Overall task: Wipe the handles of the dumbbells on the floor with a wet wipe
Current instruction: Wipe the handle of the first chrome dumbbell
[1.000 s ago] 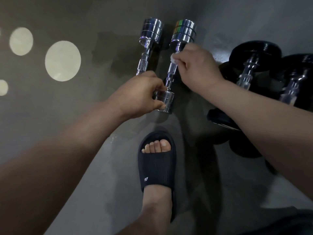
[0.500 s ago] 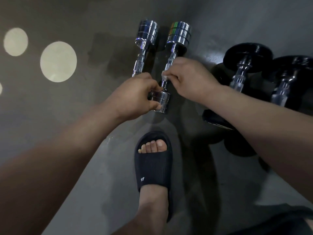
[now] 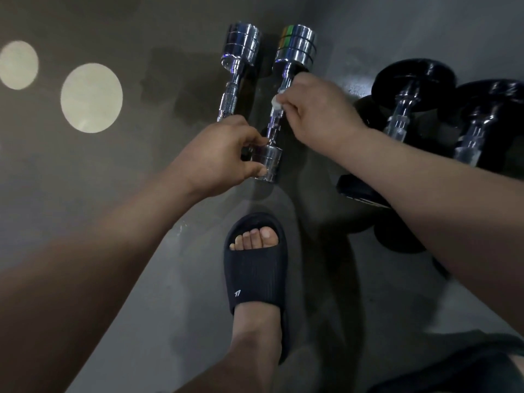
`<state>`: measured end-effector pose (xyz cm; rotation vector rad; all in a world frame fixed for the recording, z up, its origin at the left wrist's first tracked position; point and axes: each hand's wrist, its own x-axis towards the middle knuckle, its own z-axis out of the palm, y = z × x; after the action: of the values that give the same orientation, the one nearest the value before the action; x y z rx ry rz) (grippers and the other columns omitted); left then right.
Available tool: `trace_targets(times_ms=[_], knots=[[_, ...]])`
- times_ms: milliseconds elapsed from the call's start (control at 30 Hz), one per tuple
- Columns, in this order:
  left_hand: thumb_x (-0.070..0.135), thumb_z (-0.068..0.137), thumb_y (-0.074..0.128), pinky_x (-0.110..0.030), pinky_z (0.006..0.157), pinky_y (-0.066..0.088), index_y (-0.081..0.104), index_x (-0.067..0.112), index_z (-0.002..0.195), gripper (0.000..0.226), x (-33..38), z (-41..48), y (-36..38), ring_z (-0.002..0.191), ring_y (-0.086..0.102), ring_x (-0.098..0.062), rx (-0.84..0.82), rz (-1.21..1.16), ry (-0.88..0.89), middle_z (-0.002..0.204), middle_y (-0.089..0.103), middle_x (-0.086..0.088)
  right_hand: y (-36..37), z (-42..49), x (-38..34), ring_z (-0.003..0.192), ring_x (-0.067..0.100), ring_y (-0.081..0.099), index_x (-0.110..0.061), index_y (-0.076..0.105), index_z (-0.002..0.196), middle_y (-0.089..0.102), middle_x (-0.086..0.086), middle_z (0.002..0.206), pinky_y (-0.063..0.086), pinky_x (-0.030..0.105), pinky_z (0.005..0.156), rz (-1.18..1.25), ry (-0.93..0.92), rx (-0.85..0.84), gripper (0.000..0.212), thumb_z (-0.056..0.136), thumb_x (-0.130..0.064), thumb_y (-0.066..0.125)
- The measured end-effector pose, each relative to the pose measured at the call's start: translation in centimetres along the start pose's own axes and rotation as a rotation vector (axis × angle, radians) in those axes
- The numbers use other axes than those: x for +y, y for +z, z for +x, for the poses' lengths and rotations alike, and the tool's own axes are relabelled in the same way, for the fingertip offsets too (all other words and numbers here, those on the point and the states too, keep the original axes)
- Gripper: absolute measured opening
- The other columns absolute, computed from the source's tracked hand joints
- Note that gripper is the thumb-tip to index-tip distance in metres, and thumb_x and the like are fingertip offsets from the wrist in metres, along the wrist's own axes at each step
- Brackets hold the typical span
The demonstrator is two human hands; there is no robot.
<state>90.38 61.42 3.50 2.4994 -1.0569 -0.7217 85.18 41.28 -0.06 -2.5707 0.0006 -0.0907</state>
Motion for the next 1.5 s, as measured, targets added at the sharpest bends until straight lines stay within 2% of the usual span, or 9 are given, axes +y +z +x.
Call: trace_targets(times_ms=[200, 367, 567, 733, 867, 1133, 1267, 1400, 1500], knots=[[0.032, 0.073, 0.089, -0.025, 0.082, 0.044, 0.072, 0.017, 0.119, 0.052, -0.1, 0.0, -0.2, 0.1, 0.063, -0.02, -0.007, 0.002, -0.024, 0.109, 0.063, -0.003, 0.3, -1.9, -1.0, 0.079, 0.036, 0.062, -0.002, 0.073, 0.096, 0.062, 0.015, 0.091, 0.053, 0.042, 0.065, -0.021, -0.238, -0.155, 0.022, 0.088, -0.007, 0.053], [0.035, 0.073, 0.089, -0.024, 0.085, 0.045, 0.07, 0.016, 0.12, 0.054, 0.0, -0.3, -0.1, 0.104, 0.064, -0.018, -0.001, -0.014, -0.03, 0.113, 0.065, -0.004, 0.0, -0.1, -0.1, 0.087, 0.036, 0.062, -0.007, 0.074, 0.098, 0.063, 0.015, 0.098, 0.051, 0.041, 0.074, -0.019, -0.062, -0.042, 0.024, 0.094, -0.012, 0.052], [0.036, 0.073, 0.088, -0.019, 0.075, 0.035, 0.069, 0.015, 0.112, 0.048, 0.0, -0.6, 0.0, 0.1, 0.06, -0.016, 0.02, -0.003, -0.058, 0.109, 0.064, -0.003, -0.6, -1.3, -0.2, 0.079, 0.037, 0.062, -0.004, 0.072, 0.096, 0.061, 0.013, 0.092, 0.052, 0.042, 0.062, -0.065, -0.387, -0.308, 0.042, 0.09, -0.022, 0.034], [0.037, 0.074, 0.088, -0.023, 0.072, 0.034, 0.07, 0.016, 0.109, 0.045, 0.0, -0.6, -0.2, 0.093, 0.056, -0.013, 0.012, 0.009, -0.069, 0.106, 0.061, -0.001, -0.6, -0.1, 0.2, 0.078, 0.038, 0.061, -0.005, 0.074, 0.102, 0.06, 0.016, 0.092, 0.053, 0.044, 0.063, -0.087, -0.3, -0.21, 0.025, 0.094, -0.01, 0.052], [0.037, 0.074, 0.088, -0.023, 0.07, 0.032, 0.071, 0.016, 0.109, 0.044, -0.1, -0.6, -0.2, 0.088, 0.051, -0.011, -0.007, 0.023, -0.069, 0.101, 0.056, 0.003, -0.1, -1.7, -0.7, 0.078, 0.034, 0.061, -0.004, 0.072, 0.092, 0.06, 0.012, 0.09, 0.051, 0.039, 0.064, 0.001, -0.329, -0.312, 0.02, 0.092, -0.011, 0.053], [0.059, 0.073, 0.081, -0.042, 0.092, 0.046, 0.07, 0.013, 0.114, 0.063, -0.4, -0.8, -0.1, 0.103, 0.06, -0.031, 0.008, 0.153, -0.052, 0.106, 0.069, -0.01, -0.7, -1.8, -1.1, 0.087, 0.017, 0.062, -0.01, 0.077, 0.103, 0.067, 0.005, 0.093, 0.053, 0.035, 0.079, 0.27, -0.122, -0.178, 0.018, 0.095, -0.02, 0.065], [0.05, 0.072, 0.086, -0.036, 0.09, 0.041, 0.071, 0.014, 0.119, 0.061, -0.7, -1.4, -0.4, 0.104, 0.058, -0.033, -0.035, 0.135, -0.028, 0.106, 0.07, -0.011, -0.7, -3.0, -2.2, 0.086, 0.023, 0.063, -0.01, 0.077, 0.105, 0.063, 0.008, 0.093, 0.053, 0.041, 0.076, 0.28, -0.158, -0.209, 0.019, 0.094, -0.017, 0.064], [0.044, 0.072, 0.087, -0.035, 0.093, 0.039, 0.069, 0.018, 0.124, 0.061, -1.0, -1.5, -0.4, 0.108, 0.057, -0.03, -0.053, 0.118, -0.03, 0.109, 0.069, -0.008, -1.3, -3.8, -2.3, 0.081, 0.028, 0.064, -0.014, 0.077, 0.111, 0.062, 0.01, 0.095, 0.053, 0.036, 0.071, 0.167, -0.328, -0.34, 0.023, 0.095, -0.019, 0.062], [0.043, 0.073, 0.087, -0.034, 0.1, 0.038, 0.062, 0.018, 0.136, 0.072, -1.0, -1.5, -0.3, 0.119, 0.053, -0.03, -0.041, 0.107, -0.044, 0.123, 0.066, -0.01, -1.4, -3.7, -1.6, 0.085, 0.024, 0.062, -0.013, 0.076, 0.109, 0.061, 0.007, 0.097, 0.05, 0.032, 0.072, 0.139, -0.231, -0.247, 0.02, 0.095, -0.015, 0.061]])
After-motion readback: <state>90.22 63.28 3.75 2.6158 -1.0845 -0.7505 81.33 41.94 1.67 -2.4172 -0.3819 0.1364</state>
